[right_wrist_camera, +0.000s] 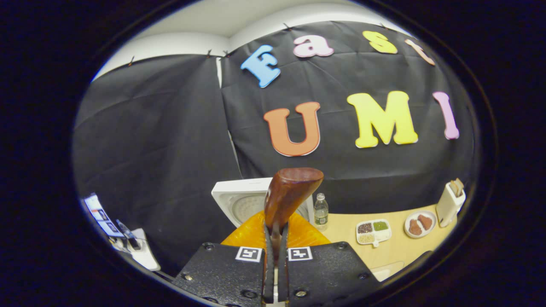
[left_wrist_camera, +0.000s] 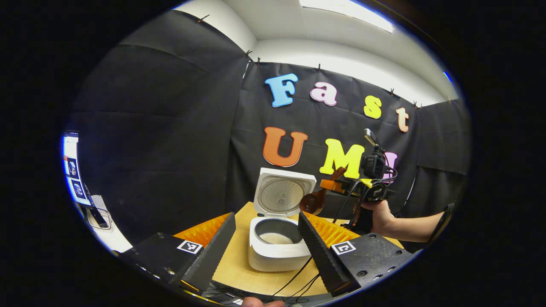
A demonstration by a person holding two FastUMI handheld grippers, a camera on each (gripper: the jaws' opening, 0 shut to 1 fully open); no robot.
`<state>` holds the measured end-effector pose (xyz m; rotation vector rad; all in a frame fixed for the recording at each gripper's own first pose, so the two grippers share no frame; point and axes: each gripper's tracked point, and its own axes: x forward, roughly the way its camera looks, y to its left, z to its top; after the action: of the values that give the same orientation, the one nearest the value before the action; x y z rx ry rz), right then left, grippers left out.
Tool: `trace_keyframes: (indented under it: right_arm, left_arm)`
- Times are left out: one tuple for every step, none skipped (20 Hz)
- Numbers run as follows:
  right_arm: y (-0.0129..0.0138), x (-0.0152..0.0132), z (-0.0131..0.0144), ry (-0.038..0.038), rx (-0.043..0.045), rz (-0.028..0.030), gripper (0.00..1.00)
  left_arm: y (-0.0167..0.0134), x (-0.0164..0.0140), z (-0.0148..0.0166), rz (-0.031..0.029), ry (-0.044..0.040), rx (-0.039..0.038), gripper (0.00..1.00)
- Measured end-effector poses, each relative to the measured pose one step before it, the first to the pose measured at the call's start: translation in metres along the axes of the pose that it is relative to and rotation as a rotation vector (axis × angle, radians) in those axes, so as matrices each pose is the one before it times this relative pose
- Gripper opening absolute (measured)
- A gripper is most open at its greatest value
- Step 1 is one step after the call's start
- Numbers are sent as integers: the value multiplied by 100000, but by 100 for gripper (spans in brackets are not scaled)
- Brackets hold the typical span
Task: Close the left gripper, press the button to open the rice cooker; take a wooden spoon from the chopstick holder with the right hand, scoop a spoonful of rice and pour it into the rice cooker, then put the wooden spoon back into the chopstick holder.
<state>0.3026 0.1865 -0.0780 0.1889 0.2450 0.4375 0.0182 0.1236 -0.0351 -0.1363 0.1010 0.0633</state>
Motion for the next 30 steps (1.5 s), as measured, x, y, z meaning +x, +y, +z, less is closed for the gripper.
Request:
trace_keyframes:
  right_arm:
    - [-1346,-1364,874,-877,4219,-892,9]
    - [-1492,-1353,922,-1190,3266,-1034,8]
    - [-1543,-1266,935,-845,2826,-1370,9]
    - [-1642,-1144,822,-968,2527,-1733,9]
    - [-1796,-1240,858,-1092,2066,-2231,8]
    - [-2039,-1287,861,-1022,1550,-2372,9]
    - [-2012,-1162,865,-1338,824,-2518,9]
    - [-2214,-1104,838,-1076,480,-2917,9]
    - [-2160,-1001,539,-877,26,-2655,6]
    - [-2188,-916,375,-729,31,-2811,8]
    - [-2199,-754,417,-573,-93,-3175,8]
    - [-2755,-725,-383,-314,-61,-3427,8]
    - [-2306,-483,98,-53,308,-3353,8]
    - [-2088,-374,-101,269,683,-2808,8]
    - [-1973,-377,-37,479,1041,-2462,8]
    - [-1993,-162,-265,1018,870,-2515,8]
    - [-1946,25,-344,849,809,-2554,9]
    - [-1677,209,-424,927,845,-2191,8]
    - [-1554,242,-596,1522,401,-1857,9]
    - [-1568,325,-1063,2369,-508,-1896,9]
    - [-1576,455,-1052,1717,527,-2393,9]
    - [-1205,617,-960,2027,858,-1545,8]
    - [-991,653,-1199,2543,555,-677,9]
    - [-953,742,-1119,1910,-313,-973,9]
    - [-1031,719,-956,1697,-965,-1162,9]
    - [-857,761,-1049,1805,-1175,-837,9]
    - [-660,643,-837,1174,-1384,-675,9]
    - [-500,570,-750,911,-1122,-514,8]
    - [-323,561,-706,786,-835,15,8]
    - [-296,571,-656,743,-664,30,8]
  left_arm:
    - [-946,340,-52,-1637,65,748,94]
    - [-1100,239,-47,-2042,244,570,94]
    - [-1139,227,-50,-1890,417,589,94]
    - [-1087,526,9,-1614,191,528,94]
    - [-1166,524,30,-1594,290,-25,94]
    - [-1159,535,86,-1646,202,-468,94]
    - [-1172,778,63,-1525,7,-692,94]
    - [-1184,789,16,-1393,-193,-394,94]
    - [-1053,627,-81,-1302,-169,30,94]
    - [-1045,631,-119,-1180,136,254,94]
    - [-874,581,-171,-1097,373,247,94]
    - [-1050,765,-73,-1152,377,219,94]
    - [-805,716,-3,-793,268,262,94]
    - [-847,705,-256,-960,484,290,94]
    - [-918,601,-96,-1230,865,419,94]
    - [-803,528,-322,-984,1009,590,94]
    - [-593,488,-320,-596,967,406,94]
    - [-428,569,-151,-378,739,37,94]
    - [-484,387,-186,-117,656,-225,94]
    - [-398,466,61,373,674,-226,94]
    - [-203,331,-162,637,604,-156,94]
    - [-102,243,2,1178,586,-33,94]
    - [-58,200,-41,1156,481,-68,94]
    - [-215,88,-50,999,627,-80,94]
    - [15,134,-42,1142,699,50,94]
    - [67,101,-116,1372,620,-12,94]
    - [-104,-92,-95,590,546,-264,94]
    - [-245,-207,73,474,129,-303,94]
    - [-13,39,86,815,-63,143,94]
    - [126,7,10,1274,61,510,94]
